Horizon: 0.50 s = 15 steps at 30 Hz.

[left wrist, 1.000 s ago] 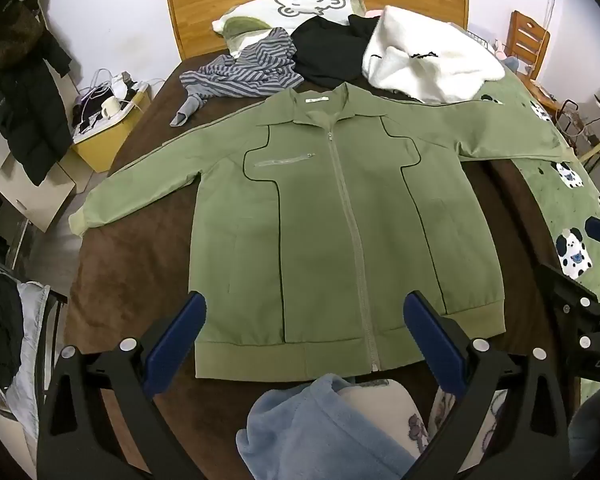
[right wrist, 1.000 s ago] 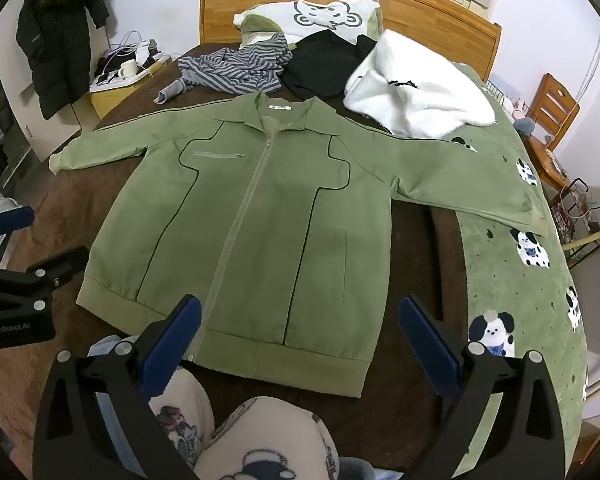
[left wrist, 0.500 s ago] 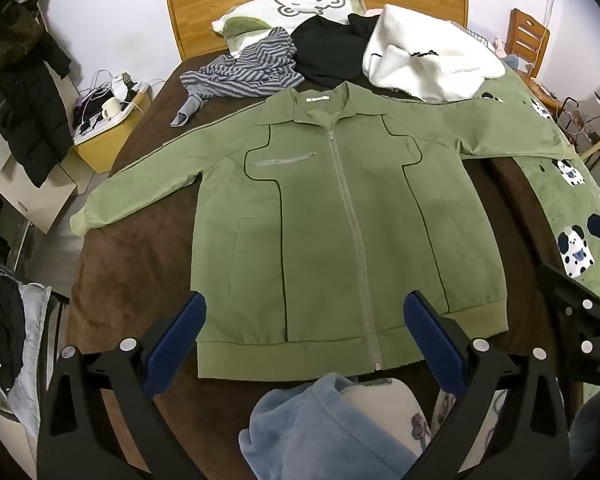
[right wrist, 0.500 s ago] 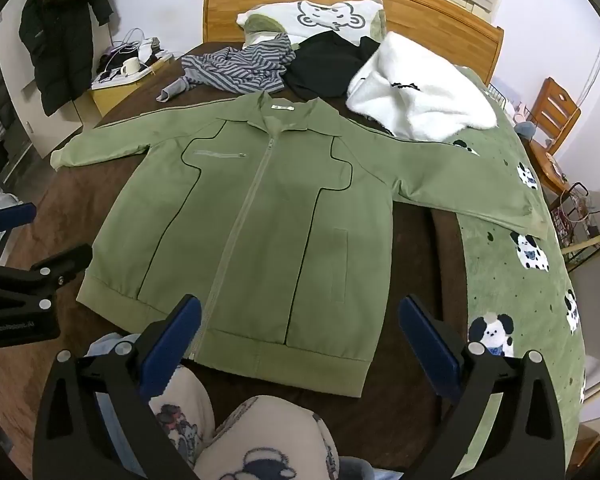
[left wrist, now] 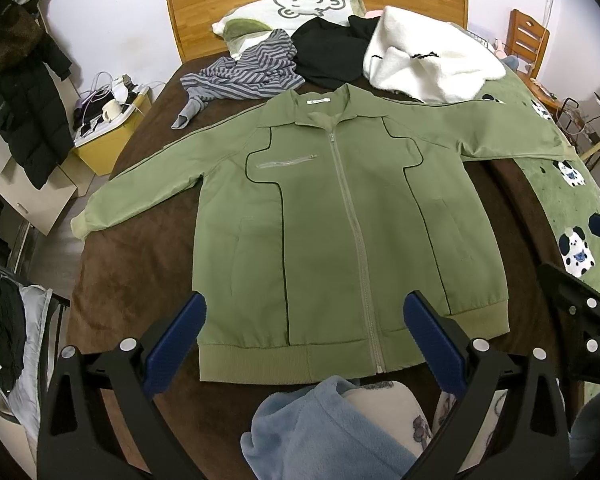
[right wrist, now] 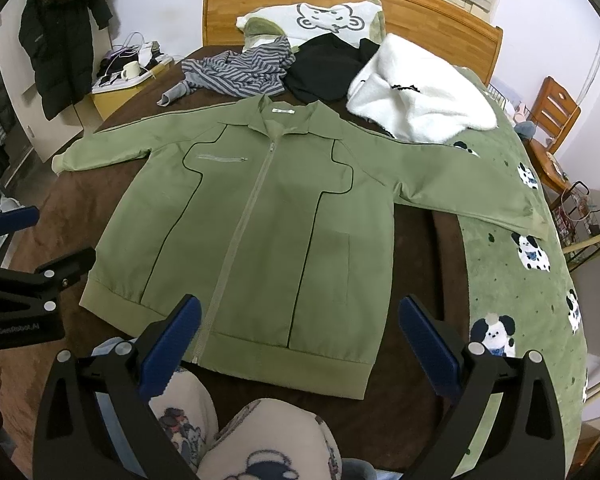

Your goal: Fold large clothes

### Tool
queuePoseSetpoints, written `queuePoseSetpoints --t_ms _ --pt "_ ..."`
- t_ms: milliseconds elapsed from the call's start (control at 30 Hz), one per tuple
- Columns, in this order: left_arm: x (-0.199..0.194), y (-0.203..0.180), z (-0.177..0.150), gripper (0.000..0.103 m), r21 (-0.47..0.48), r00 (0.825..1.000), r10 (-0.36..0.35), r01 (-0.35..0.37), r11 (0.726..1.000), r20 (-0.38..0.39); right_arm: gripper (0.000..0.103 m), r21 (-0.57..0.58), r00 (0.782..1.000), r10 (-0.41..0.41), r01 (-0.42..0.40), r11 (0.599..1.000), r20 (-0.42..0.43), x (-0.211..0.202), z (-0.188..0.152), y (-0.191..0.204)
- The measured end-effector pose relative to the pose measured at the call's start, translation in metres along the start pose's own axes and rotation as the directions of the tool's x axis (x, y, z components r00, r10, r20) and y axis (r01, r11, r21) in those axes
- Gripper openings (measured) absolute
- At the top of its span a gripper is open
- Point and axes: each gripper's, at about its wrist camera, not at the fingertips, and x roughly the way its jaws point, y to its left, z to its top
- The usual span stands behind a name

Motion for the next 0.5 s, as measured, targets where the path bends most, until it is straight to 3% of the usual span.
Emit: queuePoseSetpoints --t_ms 500 --pt "0.0050 0.0004 0.0044 0.097 0.002 1.000 0.007 -0.007 1.000 -0.009 0.097 0.002 1.000 0.004 -0.004 1.000 -0.006 0.0037 0.0010 -0.0036"
